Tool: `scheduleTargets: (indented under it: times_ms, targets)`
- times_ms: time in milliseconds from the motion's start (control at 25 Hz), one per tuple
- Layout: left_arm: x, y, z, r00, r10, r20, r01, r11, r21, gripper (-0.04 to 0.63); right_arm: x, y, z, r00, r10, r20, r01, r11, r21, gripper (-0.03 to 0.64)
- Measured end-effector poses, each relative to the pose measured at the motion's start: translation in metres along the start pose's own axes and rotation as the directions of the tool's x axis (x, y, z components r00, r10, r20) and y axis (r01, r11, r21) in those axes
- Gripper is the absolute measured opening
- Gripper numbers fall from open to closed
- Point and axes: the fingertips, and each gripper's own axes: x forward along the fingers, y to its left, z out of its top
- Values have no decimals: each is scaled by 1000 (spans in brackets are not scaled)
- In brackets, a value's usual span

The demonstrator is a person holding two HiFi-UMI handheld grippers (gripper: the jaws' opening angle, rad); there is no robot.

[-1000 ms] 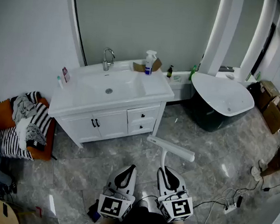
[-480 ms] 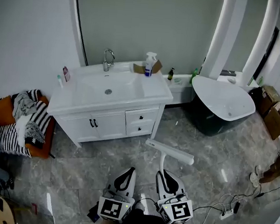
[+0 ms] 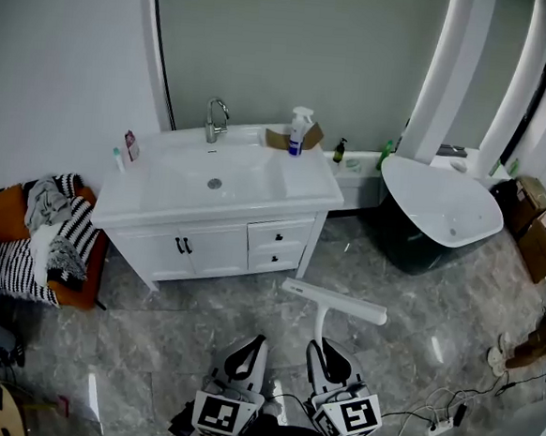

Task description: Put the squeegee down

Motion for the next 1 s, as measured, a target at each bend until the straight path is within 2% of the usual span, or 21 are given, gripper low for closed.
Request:
scheduleTargets:
  times_ms: [200,480,640,1000]
  targets:
    - [29,31,4,1000,-30,8,30,999,16,5,42,-5,2,1000,-25,0,25,1000,12,54]
    - [80,82,36,996,-90,31,87,993,73,5,110,-14,23,998,-68,15,67,997,35,54]
    - [96,95,40,992,-125,30,122,989,81,5,128,-20,25,994,-101,33,99,993,72,54]
    - [110,107,38,987,-159,20,157,985,65,5,146,-16,31,995,-97,22,95,992,77,54]
